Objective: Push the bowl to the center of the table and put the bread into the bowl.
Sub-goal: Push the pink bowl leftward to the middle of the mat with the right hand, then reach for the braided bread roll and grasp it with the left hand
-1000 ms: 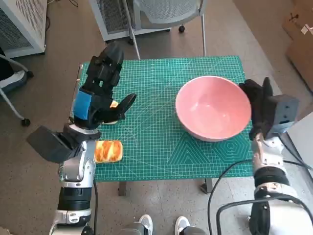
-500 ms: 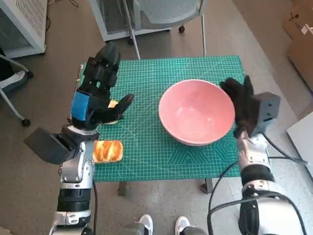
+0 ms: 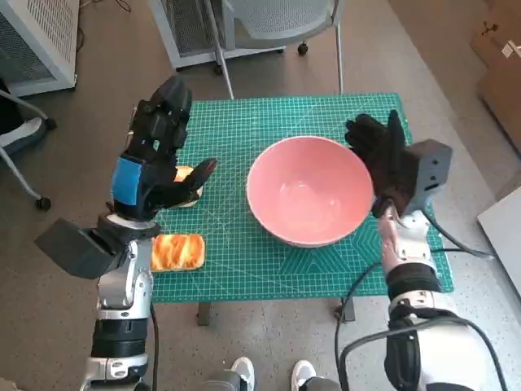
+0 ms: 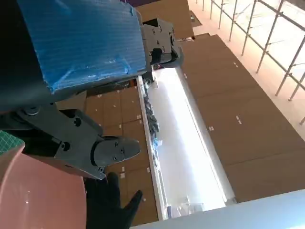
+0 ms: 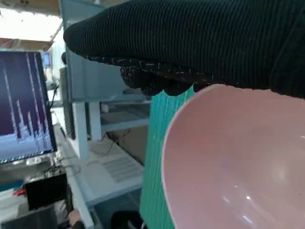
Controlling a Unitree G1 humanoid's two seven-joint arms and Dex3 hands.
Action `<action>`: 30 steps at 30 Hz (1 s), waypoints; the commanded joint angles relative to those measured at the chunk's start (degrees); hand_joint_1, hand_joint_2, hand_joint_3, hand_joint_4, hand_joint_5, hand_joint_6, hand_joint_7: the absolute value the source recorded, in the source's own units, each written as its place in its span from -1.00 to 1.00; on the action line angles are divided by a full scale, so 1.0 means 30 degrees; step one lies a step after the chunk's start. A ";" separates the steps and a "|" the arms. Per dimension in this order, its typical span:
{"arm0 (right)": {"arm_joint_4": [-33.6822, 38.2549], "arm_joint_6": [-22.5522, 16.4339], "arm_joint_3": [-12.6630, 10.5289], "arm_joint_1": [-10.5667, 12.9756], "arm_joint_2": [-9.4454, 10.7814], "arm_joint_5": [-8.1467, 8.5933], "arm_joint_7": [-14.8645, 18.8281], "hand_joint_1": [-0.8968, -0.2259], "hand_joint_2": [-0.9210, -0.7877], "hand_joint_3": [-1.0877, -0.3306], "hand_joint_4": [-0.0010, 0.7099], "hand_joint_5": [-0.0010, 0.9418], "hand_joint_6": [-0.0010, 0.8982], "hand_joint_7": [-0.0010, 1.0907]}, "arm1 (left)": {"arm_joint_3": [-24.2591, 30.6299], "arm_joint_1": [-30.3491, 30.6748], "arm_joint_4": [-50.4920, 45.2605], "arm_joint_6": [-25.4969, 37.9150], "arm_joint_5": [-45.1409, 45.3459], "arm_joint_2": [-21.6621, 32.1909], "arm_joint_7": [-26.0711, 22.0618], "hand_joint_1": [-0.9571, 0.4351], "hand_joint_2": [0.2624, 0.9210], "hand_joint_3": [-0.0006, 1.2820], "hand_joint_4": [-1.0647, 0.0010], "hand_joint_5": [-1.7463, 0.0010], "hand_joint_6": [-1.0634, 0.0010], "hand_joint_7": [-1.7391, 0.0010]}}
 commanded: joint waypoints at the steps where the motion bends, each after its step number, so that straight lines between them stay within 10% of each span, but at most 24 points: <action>1: 0.0090 0.0478 0.0072 -0.0191 0.0320 -0.0055 -0.0063 -0.07 -1.00 -0.27 -0.47 -1.00 -0.42 -1.00 | -0.0024 0.0281 -0.0319 -0.0337 0.0317 0.0028 0.0158 0.02 0.62 -0.28 0.88 0.98 1.00 0.42; 16: -0.0001 0.0520 -0.0197 -0.0386 0.0093 0.0174 0.0318 -0.02 -1.00 -0.26 -0.49 -1.00 -0.43 -1.00 | -0.0046 0.0363 -0.0099 -0.0450 0.0462 -0.0097 0.0256 0.03 0.65 -0.31 0.88 0.98 1.00 0.44; 30: -0.0737 -0.1586 -0.0929 -0.0320 -0.1636 0.0862 0.1885 -0.01 -1.00 -0.12 -0.48 -1.00 -0.42 -0.99 | -0.0004 0.0758 -0.0710 -0.0133 0.0217 -0.0136 0.0277 0.02 0.67 -0.33 0.88 0.98 1.00 0.44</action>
